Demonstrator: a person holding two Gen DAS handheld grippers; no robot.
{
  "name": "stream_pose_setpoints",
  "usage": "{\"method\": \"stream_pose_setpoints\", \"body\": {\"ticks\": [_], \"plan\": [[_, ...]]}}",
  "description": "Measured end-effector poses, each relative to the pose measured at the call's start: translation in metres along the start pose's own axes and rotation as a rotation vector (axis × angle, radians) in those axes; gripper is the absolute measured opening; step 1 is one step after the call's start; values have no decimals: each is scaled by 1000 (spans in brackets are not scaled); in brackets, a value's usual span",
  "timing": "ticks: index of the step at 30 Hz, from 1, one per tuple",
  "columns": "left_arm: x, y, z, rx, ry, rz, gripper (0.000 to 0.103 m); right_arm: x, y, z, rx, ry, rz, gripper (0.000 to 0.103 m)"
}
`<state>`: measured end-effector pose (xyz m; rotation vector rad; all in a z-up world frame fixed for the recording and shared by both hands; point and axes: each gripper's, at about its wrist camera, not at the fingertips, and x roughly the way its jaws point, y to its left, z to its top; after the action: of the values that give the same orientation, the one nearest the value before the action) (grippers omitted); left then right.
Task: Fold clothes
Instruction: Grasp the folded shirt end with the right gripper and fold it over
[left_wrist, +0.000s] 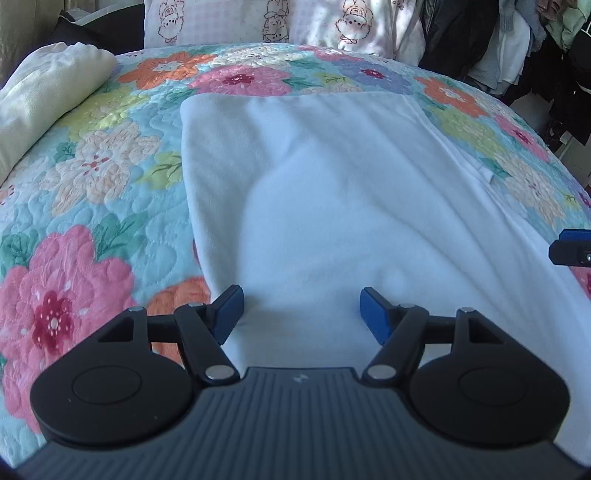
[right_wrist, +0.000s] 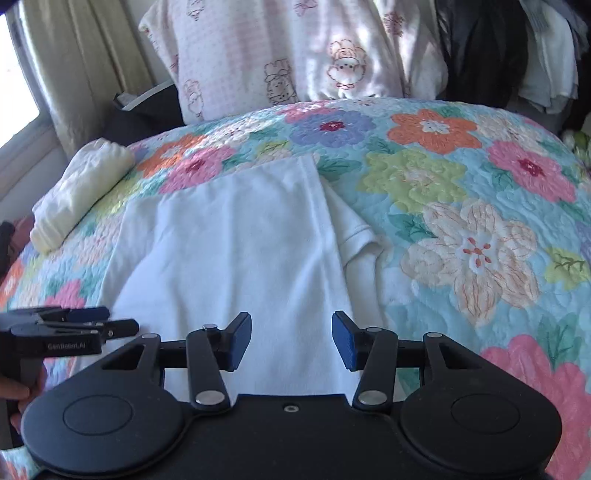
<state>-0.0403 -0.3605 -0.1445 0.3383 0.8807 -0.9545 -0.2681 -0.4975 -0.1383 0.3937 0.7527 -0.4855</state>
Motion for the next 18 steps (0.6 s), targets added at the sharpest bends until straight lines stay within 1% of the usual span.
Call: {"method": "stream_pose_setpoints", "body": {"ticks": [1, 4, 6, 8, 11, 13, 15, 18], "plan": [[-5, -1, -8, 5, 5, 10, 69, -4, 8, -13, -53, -5, -5, 52], [-19, -5, -29, 23, 8, 62, 71, -1, 17, -47, -162, 30, -61, 49], [-25, -1, -42, 1, 33, 72, 71, 1, 18, -69, -209, 53, -115, 48], [-33, 4, -51, -40, 48, 70, 71, -5, 6, -85, -179, 25, -148, 47], [-45, 10, -61, -89, 81, 73, 71, -16, -11, -97, -111, 21, -226, 47], [-50, 7, -67, -96, 104, 73, 71, -24, -18, -105, -55, 19, -225, 47], [-55, 3, -75, -89, 112, 66, 71, -29, -20, -114, -36, 26, -222, 47], [-61, -4, -85, -73, 128, 36, 72, -38, -23, -128, 24, 30, -206, 48]]}}
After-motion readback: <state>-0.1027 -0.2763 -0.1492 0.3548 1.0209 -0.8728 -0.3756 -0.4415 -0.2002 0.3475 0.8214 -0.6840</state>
